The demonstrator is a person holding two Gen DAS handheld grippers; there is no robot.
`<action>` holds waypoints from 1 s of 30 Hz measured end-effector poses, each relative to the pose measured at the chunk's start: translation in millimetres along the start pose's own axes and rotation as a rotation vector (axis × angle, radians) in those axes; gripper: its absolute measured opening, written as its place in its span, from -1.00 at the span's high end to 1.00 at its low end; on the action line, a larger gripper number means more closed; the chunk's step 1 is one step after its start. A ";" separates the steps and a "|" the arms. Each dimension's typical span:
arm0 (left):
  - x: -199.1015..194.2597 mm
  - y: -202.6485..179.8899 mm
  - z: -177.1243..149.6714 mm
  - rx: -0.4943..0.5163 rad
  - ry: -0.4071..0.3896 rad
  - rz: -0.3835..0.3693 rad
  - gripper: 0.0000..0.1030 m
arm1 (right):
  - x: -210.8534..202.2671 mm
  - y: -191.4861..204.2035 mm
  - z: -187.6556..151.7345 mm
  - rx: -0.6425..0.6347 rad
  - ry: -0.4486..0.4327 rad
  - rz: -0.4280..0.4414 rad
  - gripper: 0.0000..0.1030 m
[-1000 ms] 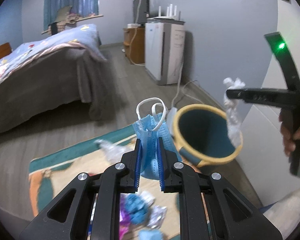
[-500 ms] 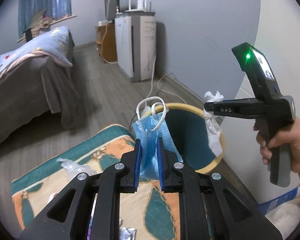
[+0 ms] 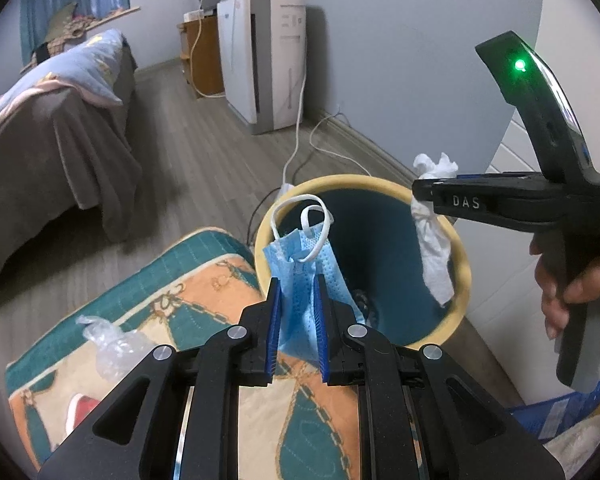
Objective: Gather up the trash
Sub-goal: 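Carry the tissue and mask over the bin and open both grippers, then grasp the red floral paper cup with the left gripper while the right grasps the clear plastic bag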
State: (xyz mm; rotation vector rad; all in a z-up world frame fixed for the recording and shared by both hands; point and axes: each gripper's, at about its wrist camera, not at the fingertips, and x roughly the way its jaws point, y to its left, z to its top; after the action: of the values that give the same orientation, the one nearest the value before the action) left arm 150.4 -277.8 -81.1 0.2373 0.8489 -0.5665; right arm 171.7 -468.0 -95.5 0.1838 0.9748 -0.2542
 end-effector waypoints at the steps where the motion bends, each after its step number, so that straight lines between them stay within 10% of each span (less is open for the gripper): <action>1: 3.4 0.7 1.8 -0.006 0.003 -0.007 0.70 | 2.1 -1.2 0.1 0.005 0.002 -0.003 0.40; 14: 39.6 -19.5 30.2 0.049 -0.014 -0.024 0.57 | 12.7 -24.0 0.0 0.102 -0.004 -0.013 0.36; 23: 35.6 -11.6 24.5 0.016 -0.034 -0.013 -0.20 | 3.8 -23.3 3.4 0.136 -0.051 0.013 -0.24; 26: 28.2 -0.7 19.9 -0.033 -0.044 0.000 -0.78 | -0.4 -18.0 5.3 0.119 -0.069 0.017 -0.50; 30: 9.9 13.4 11.7 -0.048 -0.064 0.063 -0.86 | -10.3 -3.9 9.4 0.071 -0.101 0.022 -0.85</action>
State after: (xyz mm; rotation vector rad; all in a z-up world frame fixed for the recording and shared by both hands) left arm 170.6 -275.3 -81.4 0.2006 0.7897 -0.4923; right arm 172.5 -472.9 -81.9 0.2445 0.8641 -0.2754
